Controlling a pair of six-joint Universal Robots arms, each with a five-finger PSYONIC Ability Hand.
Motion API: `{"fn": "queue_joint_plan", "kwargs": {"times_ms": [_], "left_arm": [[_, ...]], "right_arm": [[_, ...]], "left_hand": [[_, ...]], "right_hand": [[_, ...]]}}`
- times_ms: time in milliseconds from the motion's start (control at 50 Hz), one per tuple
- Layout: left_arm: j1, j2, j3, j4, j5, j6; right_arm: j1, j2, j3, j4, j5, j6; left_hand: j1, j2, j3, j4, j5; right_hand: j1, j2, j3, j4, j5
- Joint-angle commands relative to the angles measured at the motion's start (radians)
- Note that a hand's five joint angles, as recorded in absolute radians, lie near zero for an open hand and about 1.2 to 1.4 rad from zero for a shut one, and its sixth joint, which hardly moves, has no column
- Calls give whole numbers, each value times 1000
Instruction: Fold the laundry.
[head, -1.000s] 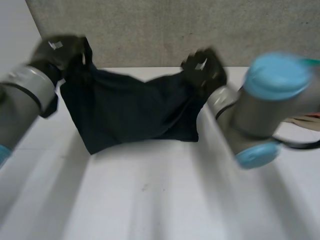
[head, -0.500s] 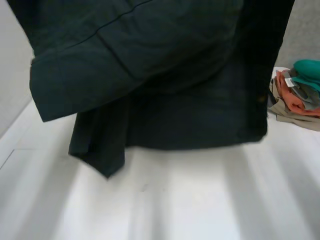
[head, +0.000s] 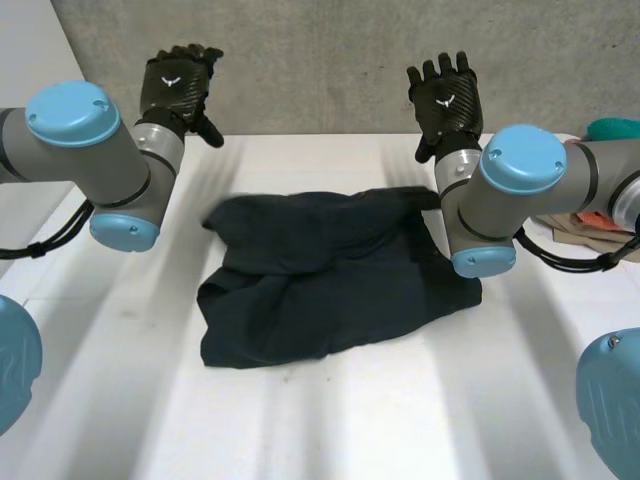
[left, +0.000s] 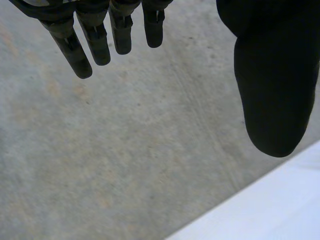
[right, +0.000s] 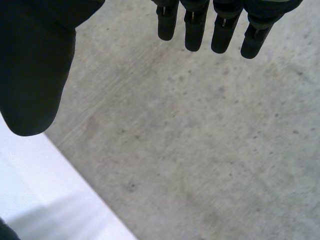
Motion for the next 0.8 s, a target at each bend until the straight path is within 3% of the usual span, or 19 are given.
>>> {"fn": "queue_joint_plan", "kwargs": {"times_ms": [20,140,240,340,420,520,620,800], "left_arm": [[-2,198,-168,20,-22,3],[-30,439,-445,12,-16,7],[-80,619,-698,-60,-15,15],[-142,754,-961,-137,-13,79],[-174,774,-1117,-138,-13,142],[-206,751,-1209,-138,-18,197],[-197,656,-1214,-125,-18,198],[-172,561,-1174,7,-22,211]], "right_arm": [[-17,-209,141,27,-28,-11],[-43,-408,313,174,-151,-19],[-134,-526,467,417,-250,-22],[-202,-601,596,605,-321,-58],[-268,-620,715,688,-393,-154],[-296,-618,834,688,-476,-246],[-305,-557,874,578,-557,-261],[-294,-405,864,342,-573,-255]], "left_hand": [[-17,-37,-40,-30,-49],[-2,-22,-24,-15,-34],[51,31,29,38,19],[277,257,254,264,244],[471,451,448,458,438],[574,554,551,561,541],[507,487,484,494,474],[424,404,402,411,392]], "right_hand": [[-52,-45,-34,-35,-43],[-52,-45,-34,-35,-43],[-48,-41,-30,-31,-39],[172,180,190,189,181],[369,376,387,386,378],[604,611,622,621,613],[596,603,613,612,604],[446,453,464,463,455]]}}
